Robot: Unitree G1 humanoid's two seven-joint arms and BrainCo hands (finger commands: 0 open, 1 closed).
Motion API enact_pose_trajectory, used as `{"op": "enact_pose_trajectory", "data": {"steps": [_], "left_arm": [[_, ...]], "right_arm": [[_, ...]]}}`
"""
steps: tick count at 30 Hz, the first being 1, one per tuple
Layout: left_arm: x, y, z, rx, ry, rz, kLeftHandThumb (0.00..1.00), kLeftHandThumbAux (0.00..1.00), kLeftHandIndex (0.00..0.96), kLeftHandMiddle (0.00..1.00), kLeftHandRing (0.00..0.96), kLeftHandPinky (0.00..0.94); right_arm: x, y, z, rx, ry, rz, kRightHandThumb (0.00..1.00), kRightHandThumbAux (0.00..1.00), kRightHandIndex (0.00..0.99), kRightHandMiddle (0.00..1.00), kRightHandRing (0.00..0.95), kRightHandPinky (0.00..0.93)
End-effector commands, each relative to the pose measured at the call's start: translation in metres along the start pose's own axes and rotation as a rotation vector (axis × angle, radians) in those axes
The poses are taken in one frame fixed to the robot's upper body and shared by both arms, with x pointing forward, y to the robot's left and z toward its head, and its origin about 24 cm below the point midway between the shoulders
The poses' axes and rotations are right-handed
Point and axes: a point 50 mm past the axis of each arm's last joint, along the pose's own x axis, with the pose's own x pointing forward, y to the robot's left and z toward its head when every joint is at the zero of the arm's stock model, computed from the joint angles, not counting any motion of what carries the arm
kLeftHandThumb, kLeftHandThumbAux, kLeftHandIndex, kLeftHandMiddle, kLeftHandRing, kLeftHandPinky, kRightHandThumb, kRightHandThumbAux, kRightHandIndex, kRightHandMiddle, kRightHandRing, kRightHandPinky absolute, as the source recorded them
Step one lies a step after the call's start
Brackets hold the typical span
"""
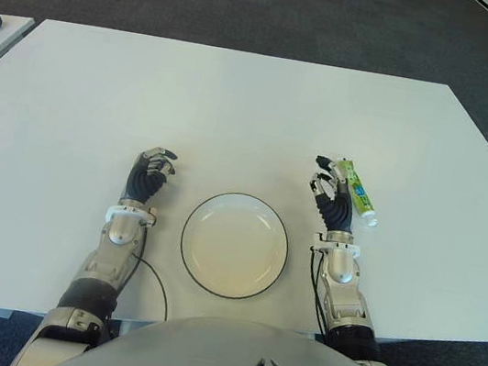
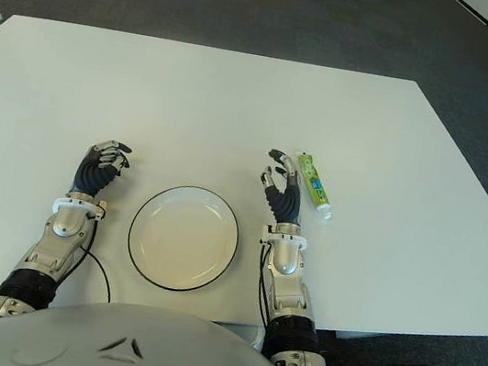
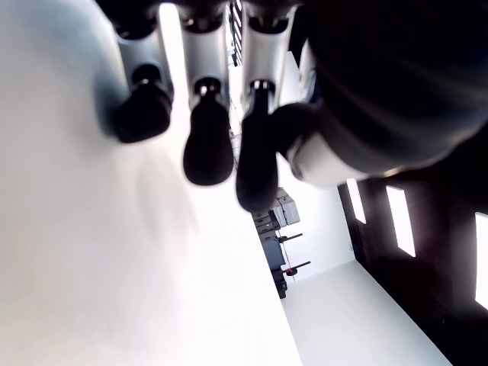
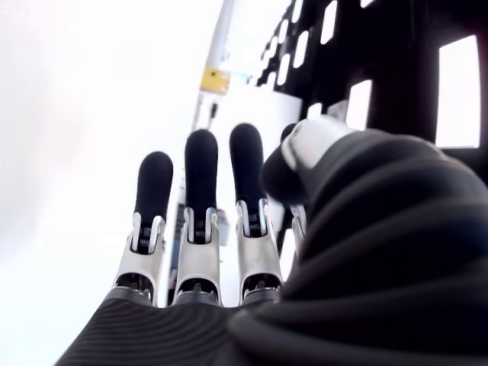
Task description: Put the toothpaste on the table into the plate.
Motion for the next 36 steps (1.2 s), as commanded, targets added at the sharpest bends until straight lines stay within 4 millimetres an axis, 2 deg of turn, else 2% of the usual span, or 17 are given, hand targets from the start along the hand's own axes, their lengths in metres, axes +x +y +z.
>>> {"op": "enact_pose_trajectory", "data": {"steps": [1, 4, 8, 14, 20, 36], "left_arm": [[-0.004, -0.005, -0.009, 0.008, 0.057, -0.022, 0.706, 0.719, 0.435, 0.748, 0.776, 0.783], [-0.004, -0.005, -0.009, 0.01, 0.055, -0.019, 0.706, 0.719, 0.434, 0.741, 0.767, 0.766], [-0.004, -0.006, -0.009, 0.01, 0.055, -0.016, 0.706, 0.719, 0.434, 0.734, 0.761, 0.763], [-0.004, -0.005, -0.009, 0.013, 0.055, -0.013, 0.706, 0.719, 0.434, 0.746, 0.776, 0.794], [-0.004, -0.005, -0.009, 0.021, 0.055, -0.013, 0.706, 0.719, 0.435, 0.747, 0.774, 0.777], [-0.005, -0.005, -0.01, 0.011, 0.048, -0.021, 0.706, 0.719, 0.434, 0.741, 0.768, 0.771]], "right_arm": [[0.0, -0.009, -0.002, -0.107, -0.025, -0.075, 0.643, 0.474, 0.073, 0.048, 0.05, 0.104], [0.002, -0.015, -0.004, -0.183, -0.021, -0.131, 0.651, 0.427, 0.024, 0.015, 0.016, 0.034], [0.003, -0.019, -0.005, -0.253, -0.013, -0.184, 0.648, 0.375, 0.004, 0.003, 0.003, 0.007], [0.004, -0.025, -0.003, -0.356, -0.001, -0.271, 0.623, 0.3, 0.0, 0.0, 0.0, 0.0], [0.005, -0.032, 0.0, -0.412, 0.019, -0.333, 0.602, 0.256, 0.0, 0.0, 0.0, 0.0], [0.008, -0.046, -0.003, -0.517, 0.126, -0.404, 0.612, 0.197, 0.0, 0.0, 0.0, 0.0]]}}
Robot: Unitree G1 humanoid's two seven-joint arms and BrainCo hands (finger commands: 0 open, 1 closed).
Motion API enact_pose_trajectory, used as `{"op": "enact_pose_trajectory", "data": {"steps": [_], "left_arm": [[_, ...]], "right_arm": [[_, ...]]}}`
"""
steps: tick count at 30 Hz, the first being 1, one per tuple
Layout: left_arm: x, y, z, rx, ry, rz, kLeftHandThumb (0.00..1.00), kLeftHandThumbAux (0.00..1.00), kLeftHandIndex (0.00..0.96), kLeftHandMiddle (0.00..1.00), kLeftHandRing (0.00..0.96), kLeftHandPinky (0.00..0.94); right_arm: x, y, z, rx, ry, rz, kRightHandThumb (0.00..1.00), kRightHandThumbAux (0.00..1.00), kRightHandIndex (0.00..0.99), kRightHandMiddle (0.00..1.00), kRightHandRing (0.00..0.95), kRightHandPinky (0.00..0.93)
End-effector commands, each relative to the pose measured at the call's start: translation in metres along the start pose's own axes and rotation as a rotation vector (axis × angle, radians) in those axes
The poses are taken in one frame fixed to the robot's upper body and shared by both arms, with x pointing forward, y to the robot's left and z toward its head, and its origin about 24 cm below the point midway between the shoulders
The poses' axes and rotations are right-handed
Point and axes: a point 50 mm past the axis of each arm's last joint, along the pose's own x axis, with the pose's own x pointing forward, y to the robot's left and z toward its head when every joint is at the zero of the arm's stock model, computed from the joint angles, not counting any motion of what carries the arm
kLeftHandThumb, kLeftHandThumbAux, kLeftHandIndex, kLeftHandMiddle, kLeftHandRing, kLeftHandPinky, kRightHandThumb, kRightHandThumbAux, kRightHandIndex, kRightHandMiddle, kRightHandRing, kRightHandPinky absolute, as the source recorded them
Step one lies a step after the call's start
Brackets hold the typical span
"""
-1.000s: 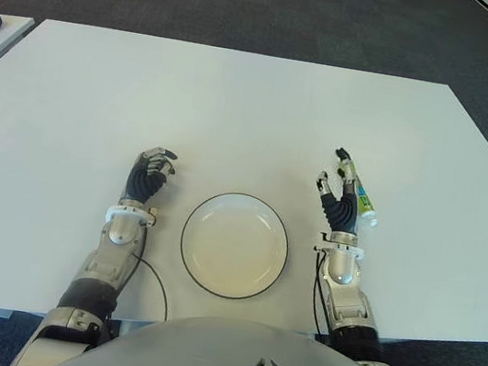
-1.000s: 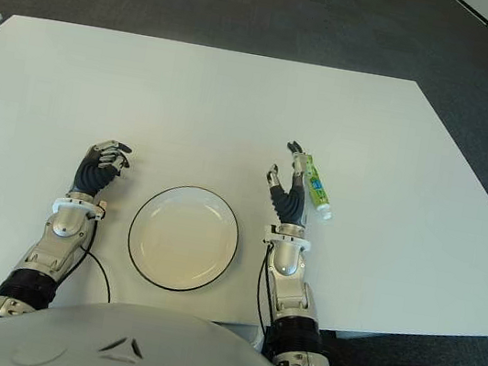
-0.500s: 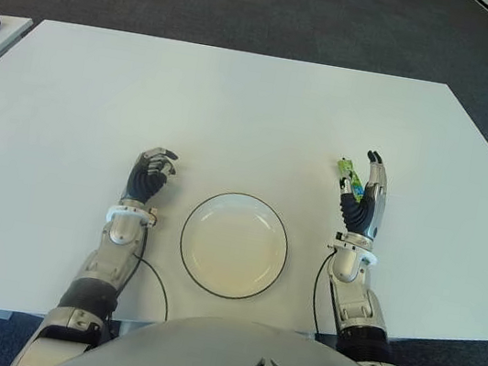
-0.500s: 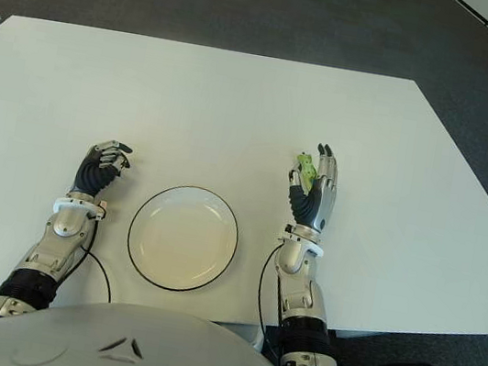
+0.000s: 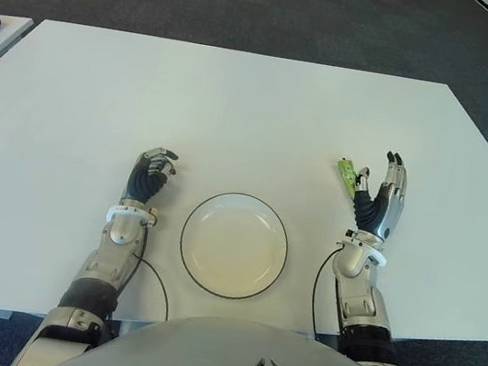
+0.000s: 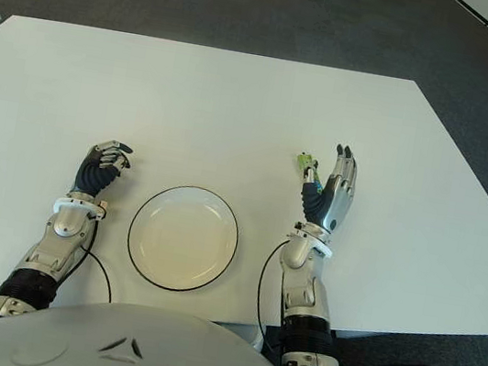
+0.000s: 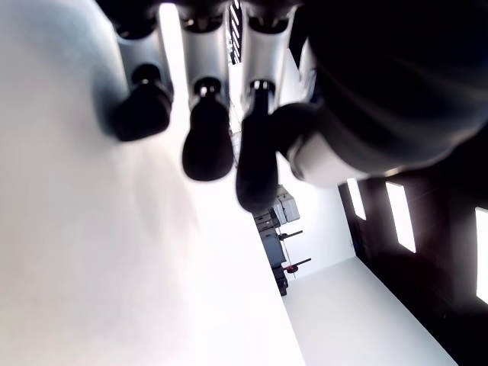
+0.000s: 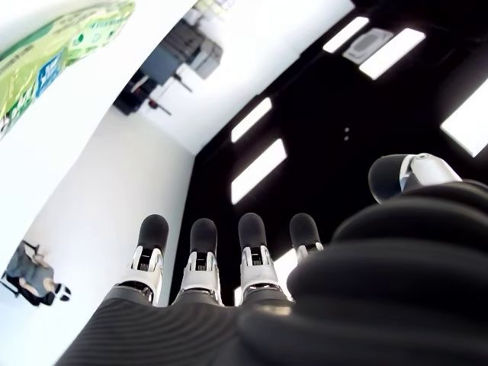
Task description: Put the toothpaste on the table into the plate.
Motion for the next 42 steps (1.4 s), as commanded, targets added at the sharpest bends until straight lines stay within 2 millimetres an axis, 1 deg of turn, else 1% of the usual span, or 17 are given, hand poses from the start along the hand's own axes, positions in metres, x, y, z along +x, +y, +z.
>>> {"op": "enact_pose_trajectory", "data": {"steps": [1, 8, 15, 19, 26, 37, 42], "left_arm": [[-0.005, -0.004, -0.011, 0.0, 0.06, -0.019, 0.706, 0.719, 0.434, 0.74, 0.767, 0.77], [-0.005, -0.004, -0.01, -0.004, 0.056, -0.017, 0.707, 0.719, 0.434, 0.745, 0.776, 0.791], [-0.005, -0.004, -0.011, -0.007, 0.059, -0.019, 0.707, 0.719, 0.434, 0.743, 0.771, 0.773], [-0.005, -0.004, -0.011, -0.011, 0.06, -0.018, 0.707, 0.719, 0.434, 0.735, 0.761, 0.757], [-0.006, -0.005, -0.011, -0.019, 0.067, -0.008, 0.707, 0.719, 0.434, 0.715, 0.739, 0.72], [-0.007, -0.005, -0.011, -0.02, 0.079, 0.002, 0.706, 0.719, 0.434, 0.716, 0.742, 0.752], [-0.007, -0.005, -0.011, -0.016, 0.079, 0.001, 0.706, 0.719, 0.434, 0.715, 0.741, 0.743]], "right_arm": [[0.005, -0.002, -0.004, -0.068, 0.039, -0.005, 0.613, 0.195, 0.0, 0.0, 0.0, 0.0], [0.008, -0.002, -0.009, -0.171, 0.126, 0.033, 0.641, 0.177, 0.0, 0.0, 0.0, 0.0], [0.01, -0.002, -0.009, -0.22, 0.181, 0.086, 0.647, 0.16, 0.0, 0.0, 0.0, 0.0], [0.011, -0.001, -0.011, -0.28, 0.238, 0.163, 0.639, 0.137, 0.0, 0.0, 0.0, 0.0], [0.012, 0.0, -0.013, -0.351, 0.287, 0.278, 0.618, 0.128, 0.0, 0.0, 0.0, 0.0], [0.017, 0.01, -0.026, -0.435, 0.356, 0.398, 0.566, 0.118, 0.0, 0.0, 0.0, 0.0], [0.019, 0.015, -0.032, -0.476, 0.37, 0.432, 0.554, 0.113, 0.0, 0.0, 0.0, 0.0]]}}
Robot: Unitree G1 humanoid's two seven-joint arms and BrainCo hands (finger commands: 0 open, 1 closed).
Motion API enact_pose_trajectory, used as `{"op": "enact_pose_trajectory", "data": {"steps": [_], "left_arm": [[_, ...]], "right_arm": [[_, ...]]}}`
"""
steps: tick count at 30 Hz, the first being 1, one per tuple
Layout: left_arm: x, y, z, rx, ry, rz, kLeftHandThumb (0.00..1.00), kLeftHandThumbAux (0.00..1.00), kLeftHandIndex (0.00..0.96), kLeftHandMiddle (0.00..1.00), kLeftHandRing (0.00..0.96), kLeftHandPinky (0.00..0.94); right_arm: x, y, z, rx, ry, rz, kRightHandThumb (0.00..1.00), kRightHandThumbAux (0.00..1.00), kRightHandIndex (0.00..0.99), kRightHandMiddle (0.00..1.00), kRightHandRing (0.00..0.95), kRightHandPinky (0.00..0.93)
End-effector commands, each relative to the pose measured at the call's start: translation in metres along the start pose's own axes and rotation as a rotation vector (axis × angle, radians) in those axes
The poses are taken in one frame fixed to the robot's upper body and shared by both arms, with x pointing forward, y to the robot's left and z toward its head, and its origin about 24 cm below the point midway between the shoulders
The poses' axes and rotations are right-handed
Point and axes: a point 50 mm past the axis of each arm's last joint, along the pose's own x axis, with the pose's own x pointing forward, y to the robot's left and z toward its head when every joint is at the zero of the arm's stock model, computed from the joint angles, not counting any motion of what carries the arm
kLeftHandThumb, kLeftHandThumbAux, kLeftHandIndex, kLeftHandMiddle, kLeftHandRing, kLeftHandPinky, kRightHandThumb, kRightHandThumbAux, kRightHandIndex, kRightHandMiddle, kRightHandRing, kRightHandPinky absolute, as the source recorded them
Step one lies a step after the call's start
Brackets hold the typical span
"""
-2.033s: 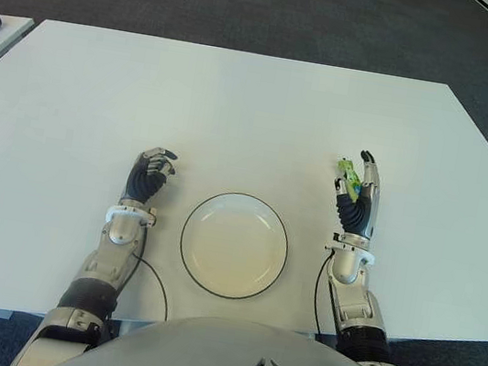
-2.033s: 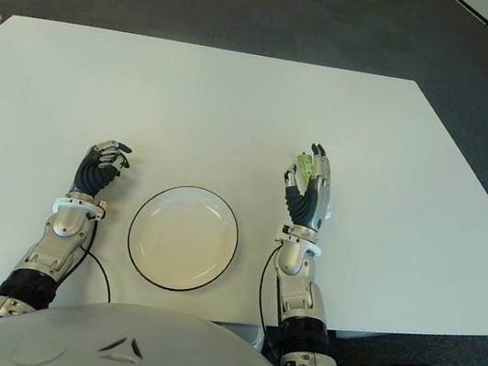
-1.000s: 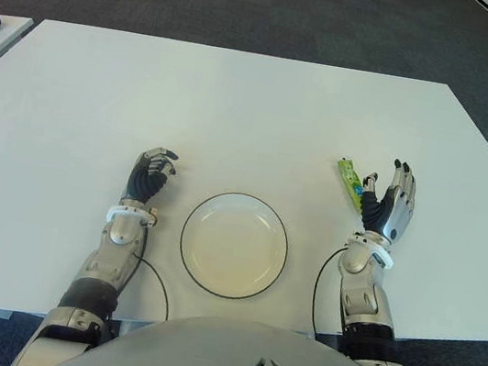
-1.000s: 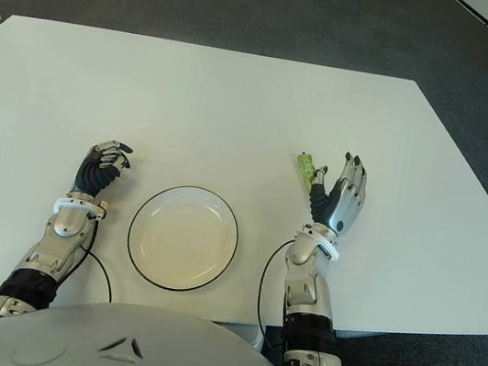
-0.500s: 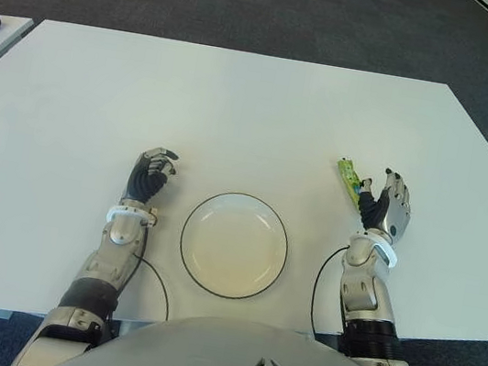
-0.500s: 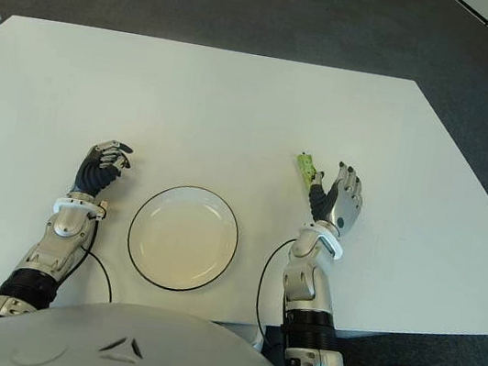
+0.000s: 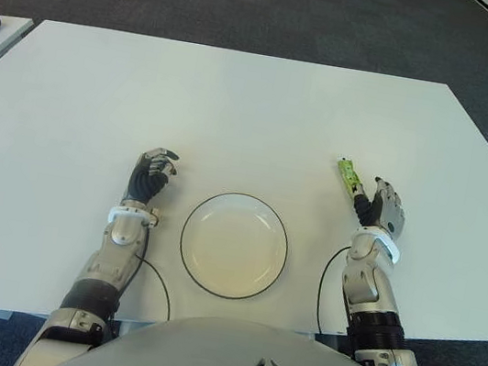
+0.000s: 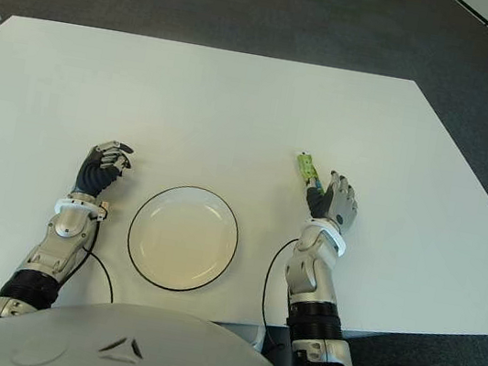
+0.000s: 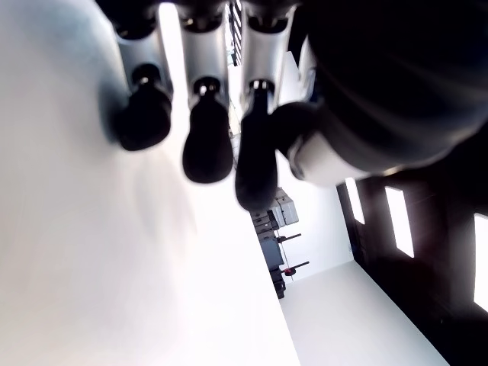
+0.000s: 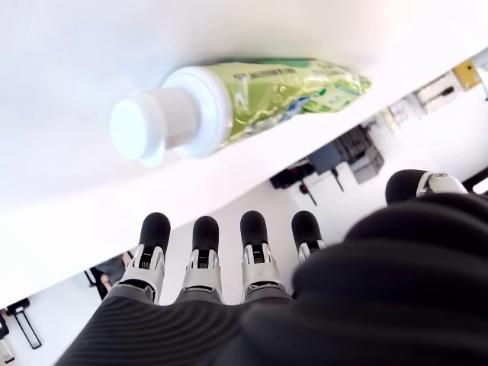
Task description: Put the toothpaste on the table into the plate.
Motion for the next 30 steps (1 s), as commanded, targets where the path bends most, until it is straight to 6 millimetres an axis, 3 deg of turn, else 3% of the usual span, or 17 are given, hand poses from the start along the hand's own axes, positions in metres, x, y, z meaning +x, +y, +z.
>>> {"op": "enact_pose_trajectory", "data": {"steps": [1, 20, 30], "left_arm": [[-0.006, -0.002, -0.01, 0.006, 0.065, -0.007, 0.706, 0.719, 0.434, 0.714, 0.739, 0.738], [-0.009, -0.004, -0.011, -0.002, 0.067, -0.004, 0.706, 0.719, 0.433, 0.704, 0.728, 0.731], [-0.009, -0.004, -0.012, -0.005, 0.08, 0.006, 0.706, 0.719, 0.434, 0.707, 0.727, 0.721]], "right_arm": [[0.009, 0.006, -0.001, -0.053, 0.021, 0.037, 0.552, 0.113, 0.0, 0.0, 0.0, 0.0], [0.015, 0.031, 0.002, -0.154, -0.005, 0.166, 0.547, 0.124, 0.0, 0.0, 0.0, 0.0], [0.027, 0.055, 0.0, -0.229, 0.028, 0.234, 0.557, 0.119, 0.0, 0.0, 0.0, 0.0]]}}
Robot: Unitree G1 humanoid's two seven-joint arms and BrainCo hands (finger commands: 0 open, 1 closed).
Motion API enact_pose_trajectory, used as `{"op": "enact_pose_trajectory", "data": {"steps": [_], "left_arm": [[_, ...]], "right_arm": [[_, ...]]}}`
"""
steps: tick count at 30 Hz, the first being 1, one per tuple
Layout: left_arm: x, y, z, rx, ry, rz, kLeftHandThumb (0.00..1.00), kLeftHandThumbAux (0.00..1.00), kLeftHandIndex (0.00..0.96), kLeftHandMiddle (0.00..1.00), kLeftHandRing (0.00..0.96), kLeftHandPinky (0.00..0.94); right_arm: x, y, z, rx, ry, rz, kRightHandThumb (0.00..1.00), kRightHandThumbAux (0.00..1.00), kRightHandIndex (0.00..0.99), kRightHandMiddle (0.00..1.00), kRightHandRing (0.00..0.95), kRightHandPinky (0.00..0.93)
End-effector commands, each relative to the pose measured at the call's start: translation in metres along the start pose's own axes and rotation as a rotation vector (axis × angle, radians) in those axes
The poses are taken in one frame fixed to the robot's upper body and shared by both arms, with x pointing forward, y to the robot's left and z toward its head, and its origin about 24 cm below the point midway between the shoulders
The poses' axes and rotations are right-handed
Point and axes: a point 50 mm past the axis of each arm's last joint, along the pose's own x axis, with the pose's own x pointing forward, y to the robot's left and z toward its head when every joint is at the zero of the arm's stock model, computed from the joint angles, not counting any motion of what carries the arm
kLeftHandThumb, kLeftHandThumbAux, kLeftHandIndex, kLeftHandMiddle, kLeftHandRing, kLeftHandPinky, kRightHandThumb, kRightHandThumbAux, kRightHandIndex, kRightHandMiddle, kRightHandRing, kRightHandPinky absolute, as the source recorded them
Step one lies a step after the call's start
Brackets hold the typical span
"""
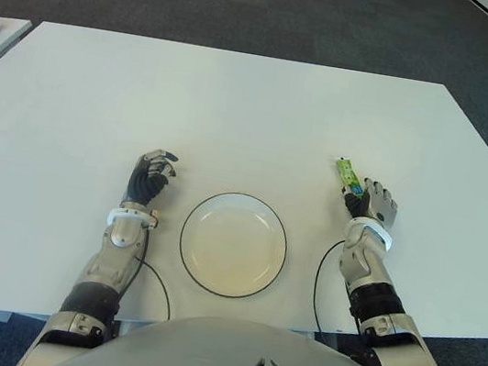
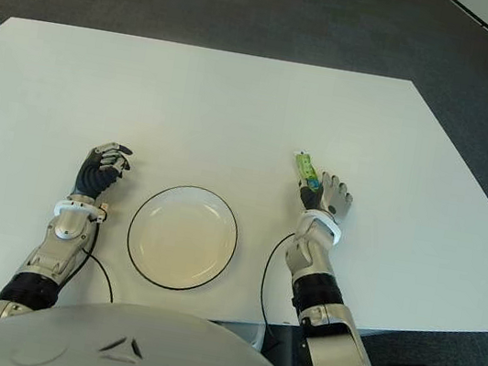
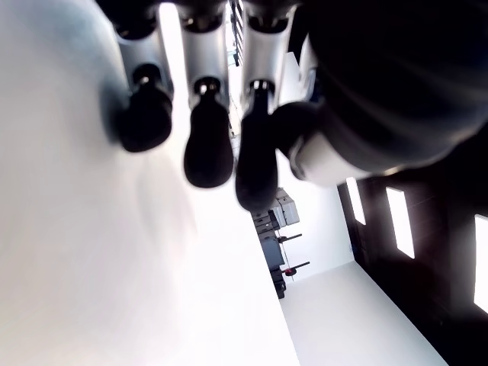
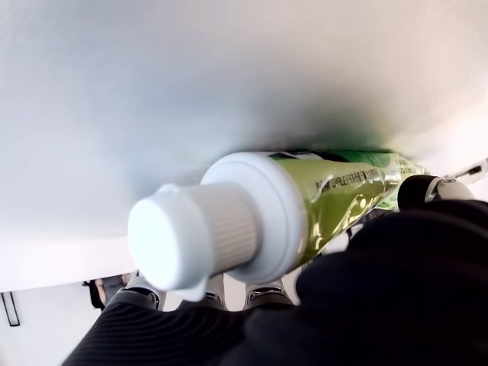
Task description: Put the toothpaste on the table into the plate.
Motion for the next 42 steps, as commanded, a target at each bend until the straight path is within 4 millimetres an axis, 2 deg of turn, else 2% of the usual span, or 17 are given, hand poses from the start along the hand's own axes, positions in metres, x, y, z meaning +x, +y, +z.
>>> {"op": "enact_pose_trajectory", "data": {"steps": [1, 13, 26, 34, 37, 38, 42], "left_arm": [[-0.006, -0.002, -0.011, 0.001, 0.071, 0.008, 0.706, 0.719, 0.434, 0.707, 0.726, 0.722], [-0.008, -0.002, -0.011, -0.005, 0.073, 0.03, 0.706, 0.72, 0.435, 0.72, 0.729, 0.725], [-0.009, -0.001, -0.012, -0.017, 0.077, 0.044, 0.707, 0.719, 0.435, 0.725, 0.732, 0.733], [-0.009, 0.0, -0.012, -0.025, 0.081, 0.058, 0.706, 0.719, 0.435, 0.728, 0.738, 0.733], [-0.009, 0.0, -0.012, -0.028, 0.084, 0.063, 0.706, 0.719, 0.435, 0.727, 0.736, 0.728], [-0.01, 0.0, -0.012, -0.032, 0.085, 0.066, 0.707, 0.719, 0.435, 0.726, 0.731, 0.722], [-0.01, 0.001, -0.012, -0.038, 0.087, 0.071, 0.707, 0.719, 0.435, 0.725, 0.727, 0.716]], "right_arm": [[-0.003, 0.031, 0.003, -0.007, 0.018, 0.176, 0.556, 0.12, 0.0, 0.0, 0.0, 0.0], [0.0, 0.046, 0.008, -0.102, 0.067, 0.242, 0.561, 0.127, 0.0, 0.0, 0.0, 0.0], [-0.001, 0.049, 0.009, -0.141, 0.091, 0.182, 0.581, 0.232, 0.0, 0.0, 0.0, 0.003], [0.0, 0.046, 0.01, -0.131, 0.1, 0.151, 0.619, 0.308, 0.0, 0.0, 0.002, 0.103], [0.001, 0.043, 0.013, -0.116, 0.112, 0.137, 0.63, 0.344, 0.019, 0.017, 0.04, 0.168], [0.001, 0.042, 0.014, -0.107, 0.118, 0.128, 0.624, 0.353, 0.071, 0.06, 0.085, 0.208], [0.0, 0.04, 0.017, -0.089, 0.127, 0.107, 0.616, 0.358, 0.127, 0.114, 0.144, 0.259]]}}
